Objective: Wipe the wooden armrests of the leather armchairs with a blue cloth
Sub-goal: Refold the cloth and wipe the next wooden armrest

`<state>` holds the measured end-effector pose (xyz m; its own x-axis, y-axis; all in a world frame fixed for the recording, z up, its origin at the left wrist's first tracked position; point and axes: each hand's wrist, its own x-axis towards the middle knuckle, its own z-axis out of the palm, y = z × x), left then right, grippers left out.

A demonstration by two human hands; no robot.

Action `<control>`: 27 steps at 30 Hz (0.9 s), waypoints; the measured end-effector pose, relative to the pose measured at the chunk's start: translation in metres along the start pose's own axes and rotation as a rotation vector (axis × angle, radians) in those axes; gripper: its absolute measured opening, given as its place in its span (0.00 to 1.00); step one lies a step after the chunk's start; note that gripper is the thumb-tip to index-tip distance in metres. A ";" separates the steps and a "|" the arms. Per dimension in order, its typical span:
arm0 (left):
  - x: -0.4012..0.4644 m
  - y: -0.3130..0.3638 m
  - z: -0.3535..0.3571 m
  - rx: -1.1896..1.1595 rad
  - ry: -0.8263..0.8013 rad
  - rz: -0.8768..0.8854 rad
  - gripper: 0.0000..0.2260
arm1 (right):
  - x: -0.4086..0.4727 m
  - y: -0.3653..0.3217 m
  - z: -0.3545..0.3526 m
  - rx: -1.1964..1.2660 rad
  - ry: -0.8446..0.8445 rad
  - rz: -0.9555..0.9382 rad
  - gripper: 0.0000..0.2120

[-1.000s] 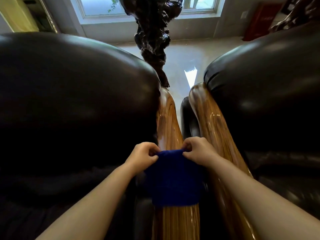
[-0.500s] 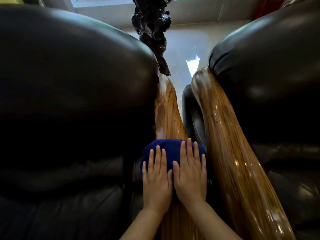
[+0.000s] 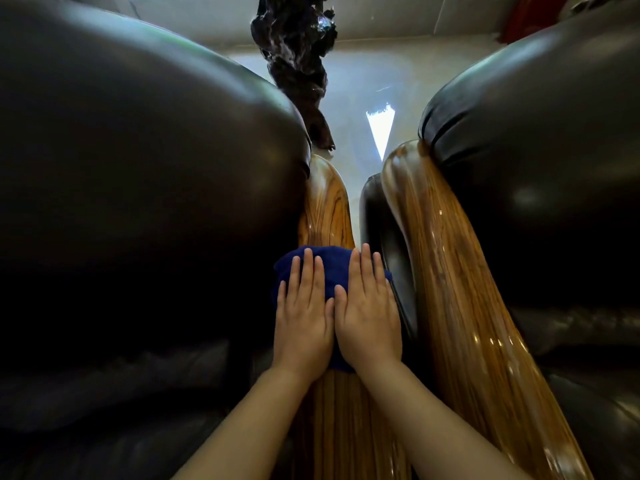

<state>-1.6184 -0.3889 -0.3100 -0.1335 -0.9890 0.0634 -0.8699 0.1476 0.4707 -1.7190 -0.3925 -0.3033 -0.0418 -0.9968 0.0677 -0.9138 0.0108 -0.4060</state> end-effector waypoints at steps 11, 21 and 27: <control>0.075 -0.011 -0.005 -0.015 0.006 0.054 0.24 | 0.080 -0.002 0.003 0.146 -0.067 -0.038 0.25; 0.076 -0.015 -0.021 -0.100 -0.119 0.055 0.25 | 0.088 0.014 -0.012 0.460 -0.345 -0.036 0.28; 0.083 -0.014 -0.038 -0.070 -0.269 0.054 0.28 | 0.079 0.022 -0.018 0.419 -0.317 -0.086 0.28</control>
<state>-1.5997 -0.4735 -0.2780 -0.3082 -0.9407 -0.1416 -0.8243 0.1898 0.5333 -1.7496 -0.4698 -0.2907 0.2099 -0.9682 -0.1359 -0.6662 -0.0399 -0.7447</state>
